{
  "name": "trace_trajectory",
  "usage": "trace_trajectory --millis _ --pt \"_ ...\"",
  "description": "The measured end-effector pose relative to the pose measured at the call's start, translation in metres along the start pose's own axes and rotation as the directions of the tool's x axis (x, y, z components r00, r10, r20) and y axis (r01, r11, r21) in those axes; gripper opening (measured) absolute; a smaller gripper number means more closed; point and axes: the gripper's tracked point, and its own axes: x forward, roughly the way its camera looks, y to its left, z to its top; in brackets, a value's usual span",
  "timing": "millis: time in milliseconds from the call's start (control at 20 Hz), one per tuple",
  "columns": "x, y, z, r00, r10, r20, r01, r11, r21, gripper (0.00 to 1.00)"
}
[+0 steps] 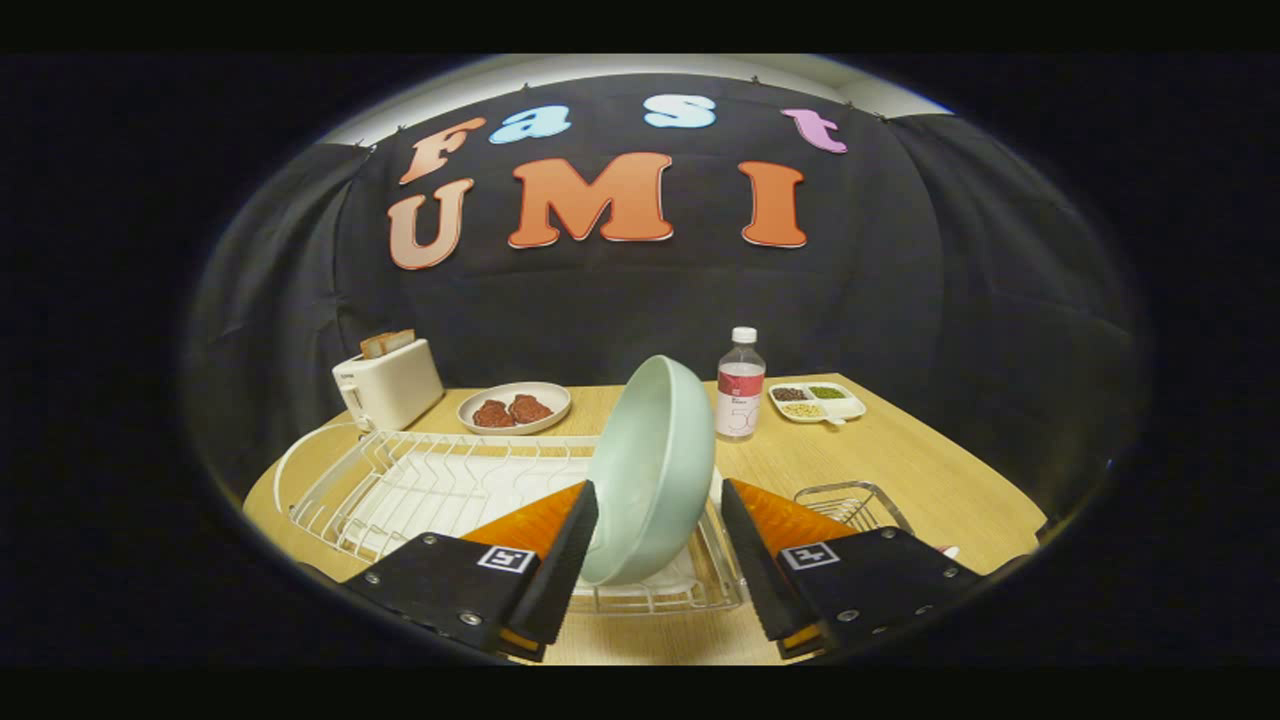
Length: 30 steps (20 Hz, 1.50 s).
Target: Take the plate from the dish rack, then take the spoon from the basket and place it into the plate.
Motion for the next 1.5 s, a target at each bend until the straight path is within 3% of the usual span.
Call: trace_trajectory --millis 200,250,550,600,750,1200,1500 --pt "0.012 0.006 -0.011 0.998 -0.039 -0.056 0.039 0.999 -0.013 0.50" --pt "0.013 0.005 -0.008 0.997 -0.059 -0.049 0.058 0.998 -0.017 0.39" --pt "0.007 0.007 0.021 0.980 -0.196 0.017 0.197 0.978 -0.066 0.26" --pt "0.004 -0.002 0.032 0.969 -0.241 0.057 0.246 0.965 -0.093 0.24" --pt "0.004 0.001 0.033 0.970 -0.239 0.040 0.242 0.964 -0.113 0.19" --pt "-0.019 -0.015 0.067 0.947 -0.293 0.130 0.303 0.951 -0.064 0.19" --pt "-0.054 -0.012 0.075 0.959 -0.236 0.155 0.239 0.971 -0.004 0.19"
